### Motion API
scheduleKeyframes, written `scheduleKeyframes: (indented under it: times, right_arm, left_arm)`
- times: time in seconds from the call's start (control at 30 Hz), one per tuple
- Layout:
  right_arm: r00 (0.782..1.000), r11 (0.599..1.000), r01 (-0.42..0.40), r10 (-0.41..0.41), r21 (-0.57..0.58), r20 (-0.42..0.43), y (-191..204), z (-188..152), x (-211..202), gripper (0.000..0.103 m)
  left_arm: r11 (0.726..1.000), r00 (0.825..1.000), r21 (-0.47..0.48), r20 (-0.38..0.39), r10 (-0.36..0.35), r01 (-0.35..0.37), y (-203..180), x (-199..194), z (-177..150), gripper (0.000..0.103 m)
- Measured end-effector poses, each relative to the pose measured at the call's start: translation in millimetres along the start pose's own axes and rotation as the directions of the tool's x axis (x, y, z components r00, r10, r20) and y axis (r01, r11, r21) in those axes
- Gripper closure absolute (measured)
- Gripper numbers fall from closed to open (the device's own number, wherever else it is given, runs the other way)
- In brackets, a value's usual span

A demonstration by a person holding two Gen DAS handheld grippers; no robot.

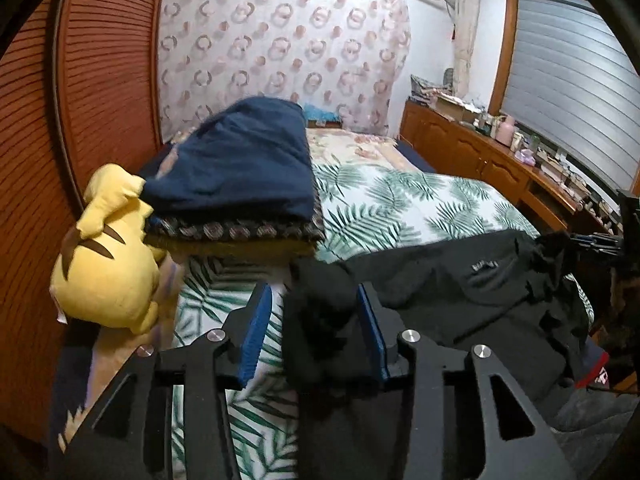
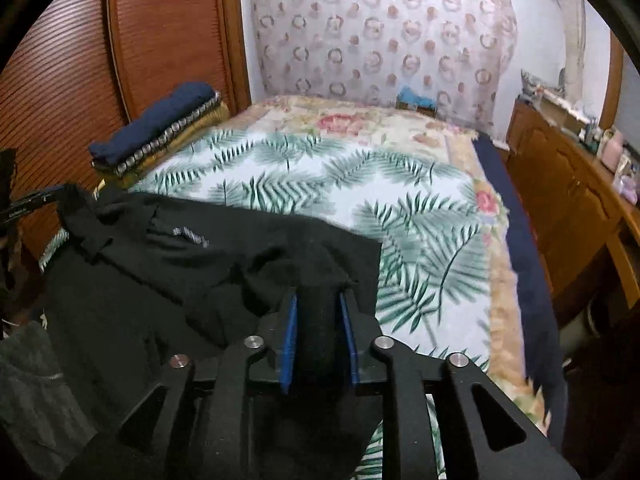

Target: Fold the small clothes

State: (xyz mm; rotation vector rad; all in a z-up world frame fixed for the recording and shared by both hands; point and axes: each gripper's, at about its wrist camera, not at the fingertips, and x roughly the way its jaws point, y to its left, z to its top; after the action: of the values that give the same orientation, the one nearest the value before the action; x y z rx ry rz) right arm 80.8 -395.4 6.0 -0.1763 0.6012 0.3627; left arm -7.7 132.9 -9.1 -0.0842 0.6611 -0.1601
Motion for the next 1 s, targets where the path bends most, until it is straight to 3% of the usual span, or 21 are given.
scheduleKeyframes:
  times: [0.13, 0.17, 0.27, 0.4, 0.6, 0.77, 0.8, 0.87, 1.0]
  right_arm:
    - [0.998, 0.999, 0.032, -0.031, -0.009, 0.062, -4, 6, -18, 0.055]
    - [0.997, 0.999, 0.042, -0.041, -0.011, 0.072, -5, 8, -19, 0.052]
    - [0.995, 0.998, 0.069, -0.069, -0.002, 0.073, -9, 14, -13, 0.052]
    - [0.997, 0.999, 0.036, -0.038, 0.023, 0.062, -14, 20, 8, 0.052]
    - [1.000, 0.999, 0.012, -0.010, 0.047, -0.027, -25, 21, 56, 0.052]
    - [0.996, 1.000, 0.010, -0.007, 0.030, -0.092, -27, 23, 73, 0.052]
    - [0.995, 0.999, 0.008, -0.005, 0.033, -0.099, -28, 23, 74, 0.052]
    - [0.994, 0.999, 0.007, -0.003, 0.042, -0.109, -32, 24, 76, 0.052]
    - [0.993, 0.998, 0.003, 0.005, 0.064, -0.121, -36, 22, 81, 0.052]
  left_arm:
    - [1.000, 1.000, 0.019, 0.010, 0.017, -0.018, 7, 3, 14, 0.027]
    - [1.000, 1.000, 0.023, 0.010, 0.019, -0.019, 8, 5, 18, 0.027]
    - [0.999, 0.999, 0.036, 0.011, 0.036, -0.036, 11, 18, 28, 0.027]
    - [0.998, 0.998, 0.036, -0.016, 0.054, -0.053, 15, 40, 36, 0.027]
    - [0.999, 0.996, 0.024, -0.081, 0.030, -0.028, 18, 70, 33, 0.027]
    - [1.000, 0.991, 0.028, -0.134, 0.002, 0.002, 16, 86, 26, 0.027]
    - [1.000, 0.990, 0.026, -0.141, -0.007, 0.011, 15, 88, 25, 0.028]
    - [0.999, 0.986, 0.026, -0.167, -0.030, 0.034, 15, 93, 23, 0.045]
    - [0.999, 0.977, 0.038, -0.210, -0.030, 0.038, 13, 105, 18, 0.055]
